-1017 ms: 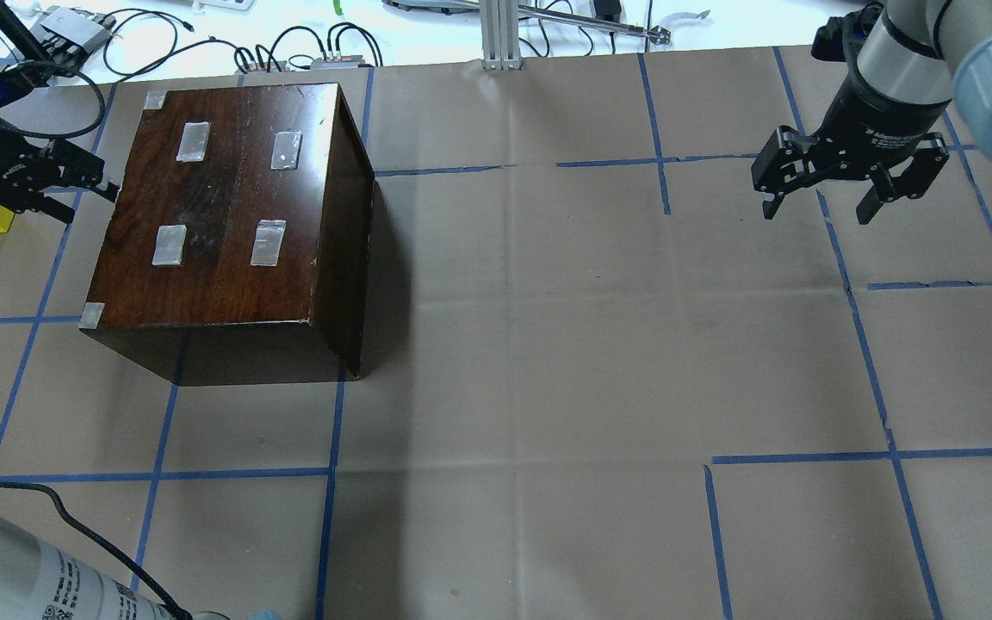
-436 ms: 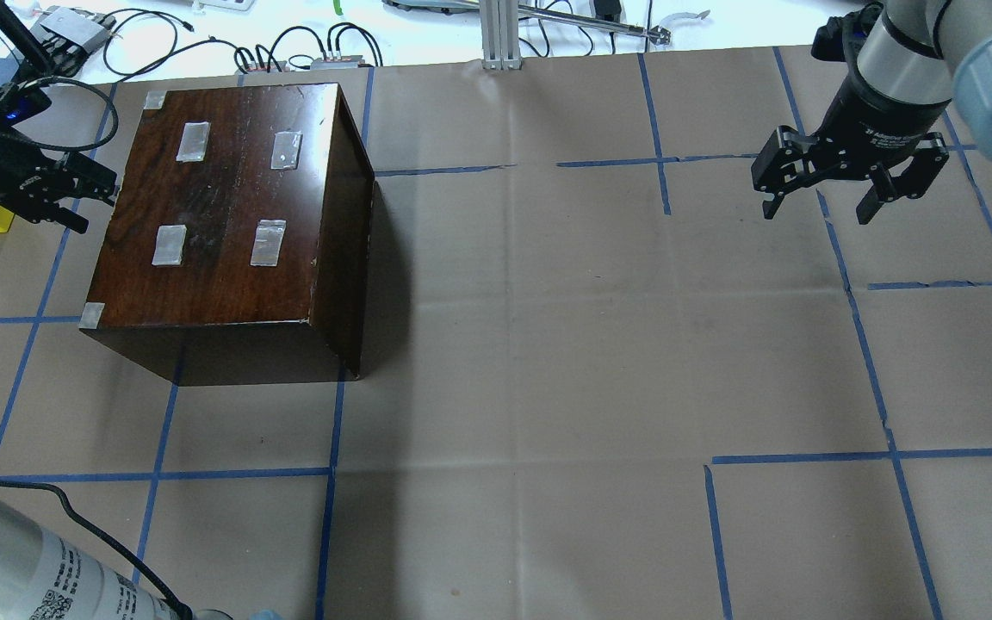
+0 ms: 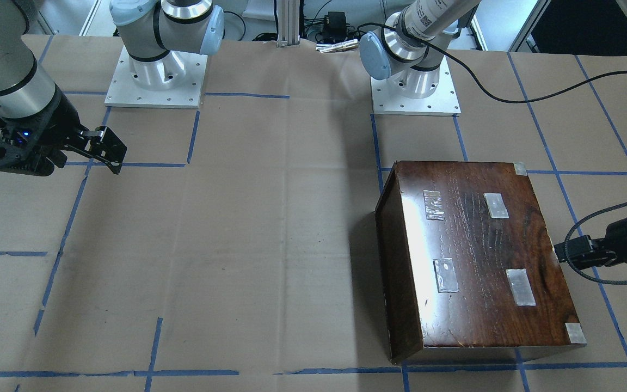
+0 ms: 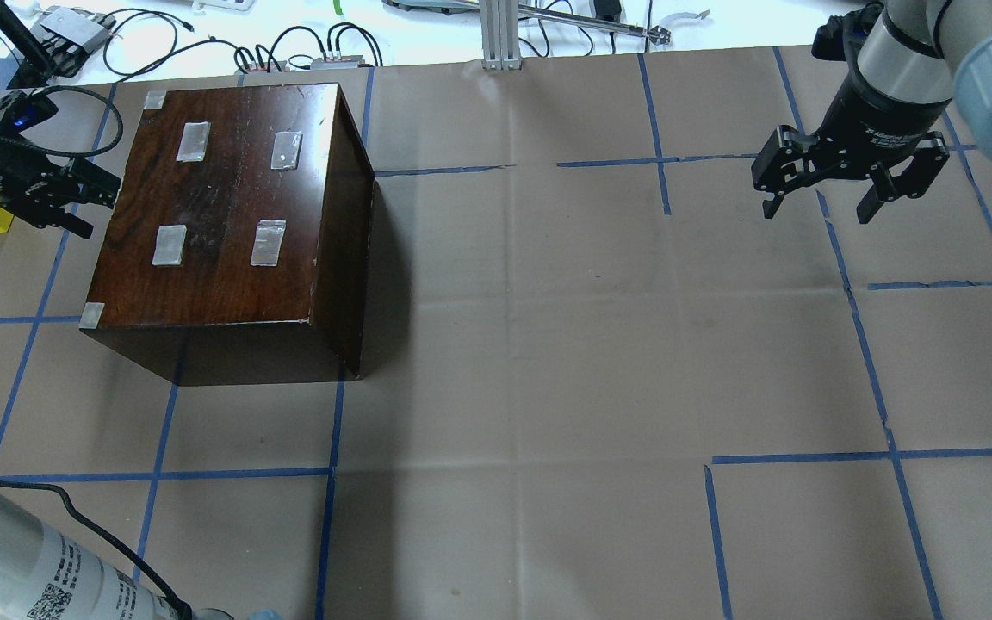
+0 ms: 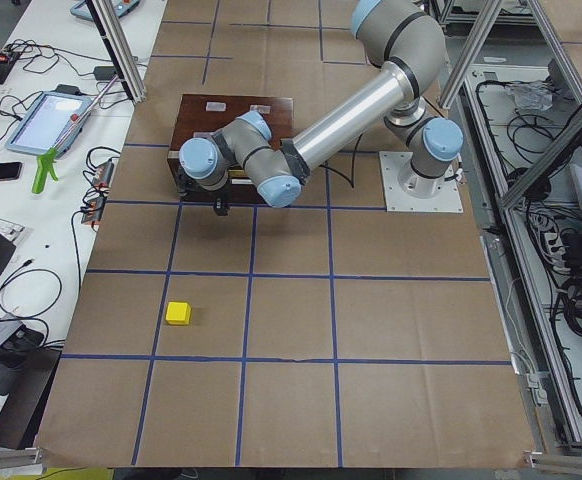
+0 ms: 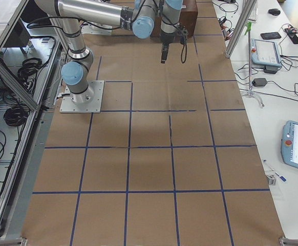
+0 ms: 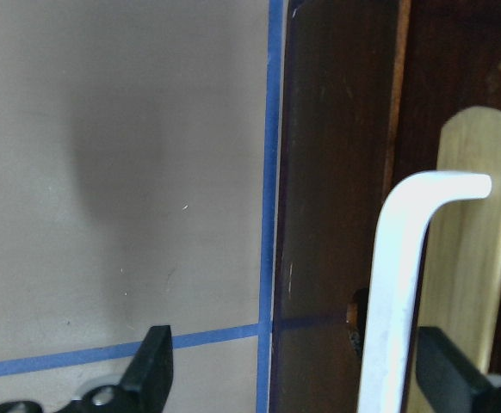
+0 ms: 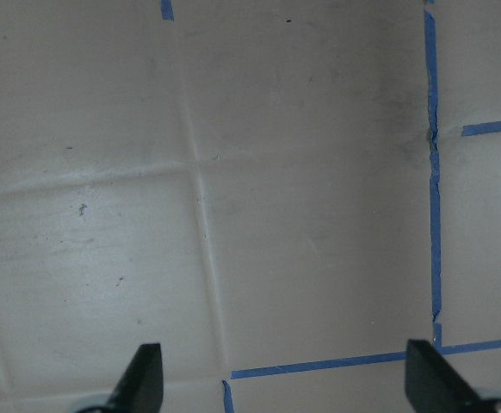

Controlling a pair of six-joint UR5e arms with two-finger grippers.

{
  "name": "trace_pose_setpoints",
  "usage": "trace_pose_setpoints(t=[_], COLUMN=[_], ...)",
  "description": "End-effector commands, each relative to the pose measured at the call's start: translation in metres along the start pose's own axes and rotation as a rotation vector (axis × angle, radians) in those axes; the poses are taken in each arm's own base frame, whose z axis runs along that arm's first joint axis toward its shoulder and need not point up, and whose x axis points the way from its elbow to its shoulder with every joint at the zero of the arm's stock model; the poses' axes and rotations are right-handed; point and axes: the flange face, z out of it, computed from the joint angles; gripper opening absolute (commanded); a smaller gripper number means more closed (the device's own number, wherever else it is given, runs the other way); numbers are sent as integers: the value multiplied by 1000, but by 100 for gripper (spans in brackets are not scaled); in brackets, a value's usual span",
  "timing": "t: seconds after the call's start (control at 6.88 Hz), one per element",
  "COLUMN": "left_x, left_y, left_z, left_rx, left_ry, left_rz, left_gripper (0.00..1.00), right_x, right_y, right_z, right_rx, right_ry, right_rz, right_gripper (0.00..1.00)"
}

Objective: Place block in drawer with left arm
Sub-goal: 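Pull the drawer open away from the box with the left gripper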

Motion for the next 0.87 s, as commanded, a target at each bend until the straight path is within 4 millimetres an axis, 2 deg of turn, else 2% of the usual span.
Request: trace_pose_setpoints(t=[0.0,0.29,0.73], left_x=[-12,-22,-57], left_y=[-3,-2,8], left_z=[-1,-3,-29], left_rx=[-17,-14,-2], left_ry=[-37,-39,-87], left_rz=[8,23,40], left_gripper=[98,98,98], right_x=[0,0,0], right_y=[0,0,0], right_z=[0,1,1], right_rx=[-1,-2,-2], right_ry=[0,0,0], right_rz=[1,1,0], right_gripper=[100,100,100])
